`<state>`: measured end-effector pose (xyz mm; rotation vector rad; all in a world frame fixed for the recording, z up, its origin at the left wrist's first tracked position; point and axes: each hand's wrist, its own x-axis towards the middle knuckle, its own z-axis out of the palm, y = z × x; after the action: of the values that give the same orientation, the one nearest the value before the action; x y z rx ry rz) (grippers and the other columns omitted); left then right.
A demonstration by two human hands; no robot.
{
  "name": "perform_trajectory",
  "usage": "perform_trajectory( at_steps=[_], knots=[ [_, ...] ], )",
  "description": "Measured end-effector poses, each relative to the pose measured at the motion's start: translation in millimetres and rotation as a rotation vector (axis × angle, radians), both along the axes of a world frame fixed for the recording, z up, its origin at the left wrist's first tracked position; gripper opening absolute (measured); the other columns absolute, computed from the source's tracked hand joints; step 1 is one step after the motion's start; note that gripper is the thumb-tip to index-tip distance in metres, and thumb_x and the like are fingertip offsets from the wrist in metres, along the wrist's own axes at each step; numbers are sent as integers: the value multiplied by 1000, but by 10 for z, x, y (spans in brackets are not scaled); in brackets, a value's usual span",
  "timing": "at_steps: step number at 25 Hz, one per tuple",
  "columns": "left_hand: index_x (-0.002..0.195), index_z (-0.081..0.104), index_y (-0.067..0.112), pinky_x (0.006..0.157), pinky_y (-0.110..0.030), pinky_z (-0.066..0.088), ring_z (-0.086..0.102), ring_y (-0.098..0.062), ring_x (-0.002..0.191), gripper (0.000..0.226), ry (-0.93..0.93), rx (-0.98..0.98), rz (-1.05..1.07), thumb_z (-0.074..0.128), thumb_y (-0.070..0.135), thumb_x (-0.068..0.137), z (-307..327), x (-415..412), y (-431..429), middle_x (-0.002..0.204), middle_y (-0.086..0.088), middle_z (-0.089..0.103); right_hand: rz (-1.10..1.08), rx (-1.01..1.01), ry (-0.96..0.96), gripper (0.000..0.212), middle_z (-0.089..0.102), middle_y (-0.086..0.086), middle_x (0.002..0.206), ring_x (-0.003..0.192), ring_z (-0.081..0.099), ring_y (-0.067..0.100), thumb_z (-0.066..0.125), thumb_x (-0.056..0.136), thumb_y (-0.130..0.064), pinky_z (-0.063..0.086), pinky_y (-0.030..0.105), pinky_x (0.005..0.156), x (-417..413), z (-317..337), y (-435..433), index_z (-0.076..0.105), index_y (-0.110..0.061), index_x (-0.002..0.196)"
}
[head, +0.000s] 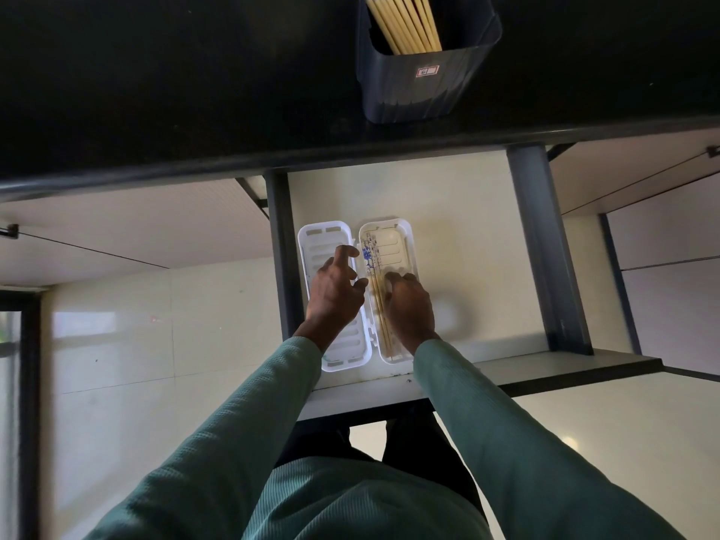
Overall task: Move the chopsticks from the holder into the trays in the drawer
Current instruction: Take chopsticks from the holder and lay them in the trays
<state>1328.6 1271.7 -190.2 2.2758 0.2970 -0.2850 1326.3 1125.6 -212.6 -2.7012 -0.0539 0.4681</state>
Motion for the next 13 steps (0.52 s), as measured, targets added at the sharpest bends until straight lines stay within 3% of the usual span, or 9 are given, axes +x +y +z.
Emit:
perform_trajectory(
  at_steps=[3,8,13],
  knots=[
    [132,49,14,87,-46,61,72,-31,96,55,2,-1,8,80,10,87,-1,-7,-2,115,-16,74,76,-29,31,32,71,19,124,110,73,38,52,110,-23,57,53,104,-1,-16,12,65,-7,133],
    [131,50,16,87,-48,60,72,-32,98,53,12,13,-9,80,12,88,5,14,11,114,-17,74,48,87,97,23,76,19,112,103,73,36,59,104,-15,59,45,99,49,74,-22,74,-1,116],
    [130,59,17,83,-36,58,73,-24,97,41,-49,12,63,74,29,94,198,69,157,114,-9,74,-24,212,-68,27,75,13,119,103,73,32,57,100,-5,60,43,91,182,524,-71,73,-6,122]
  ],
)
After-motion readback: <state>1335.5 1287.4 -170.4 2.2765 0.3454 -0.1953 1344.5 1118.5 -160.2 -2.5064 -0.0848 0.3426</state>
